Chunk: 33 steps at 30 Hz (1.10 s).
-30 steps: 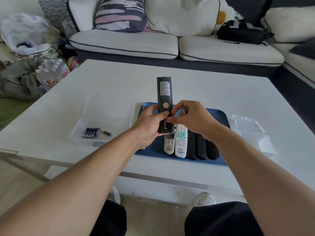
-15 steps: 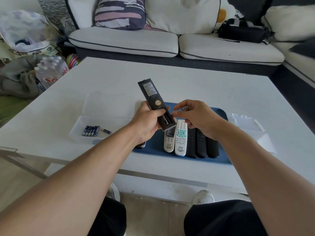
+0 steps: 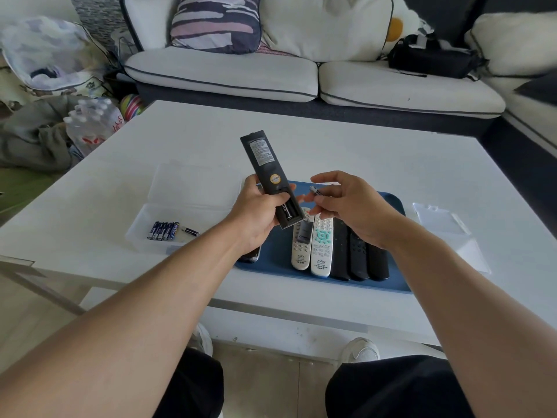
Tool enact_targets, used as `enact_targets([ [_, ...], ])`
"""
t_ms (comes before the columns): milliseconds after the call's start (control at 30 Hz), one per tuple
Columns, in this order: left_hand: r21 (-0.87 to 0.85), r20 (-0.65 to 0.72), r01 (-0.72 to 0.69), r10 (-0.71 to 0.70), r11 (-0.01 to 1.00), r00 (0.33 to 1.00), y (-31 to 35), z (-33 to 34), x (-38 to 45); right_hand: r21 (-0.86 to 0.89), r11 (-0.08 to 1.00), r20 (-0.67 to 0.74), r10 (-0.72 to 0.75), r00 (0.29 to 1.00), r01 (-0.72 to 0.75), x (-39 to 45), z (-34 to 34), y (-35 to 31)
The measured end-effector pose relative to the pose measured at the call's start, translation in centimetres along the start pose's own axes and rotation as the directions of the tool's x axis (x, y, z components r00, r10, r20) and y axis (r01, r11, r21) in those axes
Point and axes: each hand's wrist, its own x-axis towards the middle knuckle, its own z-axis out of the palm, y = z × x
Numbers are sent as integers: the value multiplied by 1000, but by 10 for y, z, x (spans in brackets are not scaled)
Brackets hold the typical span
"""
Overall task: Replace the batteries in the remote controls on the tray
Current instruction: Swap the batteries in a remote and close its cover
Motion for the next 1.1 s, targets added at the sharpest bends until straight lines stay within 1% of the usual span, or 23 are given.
enact_targets([
  [67,3,-18,-12,12,1000,1000,1,-1,2,24,1000,9,-4,1000,4,-1,1,-1],
  [233,2,-65,-18,18,1000,998,0,-5,6,-92,996,-2,-15,1000,15,0,3,0],
  [300,17,-66,-27,28,999,997,0,-7,7,-63,998,-7,-19,1000,18,0,4,-1],
  [400,4,-48,-16,16,1000,999,1,-7,6,35,998,-5,-52,999,53,-2,5,-2],
  [433,-4,-42,-13,12,1000,999,1,-7,6,27,997,-3,-72,997,72,-2,5,-2],
  [533,-13,-38,-21,20,1000,999,0,-6,6,-103,987,20,-123,992,125,-2,10,-3],
  [667,39,-54,-33,35,999,998,-2,-5,7,-199,979,39,-30,999,38,-2,25,-3],
  [733,50,-61,-40,43,998,997,-2,-5,7,-338,941,11,-27,1000,29,0,31,-3],
  [800,68,-69,-50,55,996,996,-3,-5,8,-478,877,-26,-63,998,43,0,33,-4],
  [833,77,-73,-50,56,996,996,-4,-6,7,-520,852,-37,-87,996,55,-1,34,-5],
  [900,96,-82,-46,54,994,995,-7,-6,8,-577,813,-40,-120,992,75,-3,35,-8],
  [967,109,-96,-42,53,993,994,-9,-4,8,-616,786,-48,-110,993,57,-4,36,-11],
  [1100,116,-88,-32,42,993,995,-8,0,7,-592,805,-90,-26,996,-32,-5,37,-14],
])
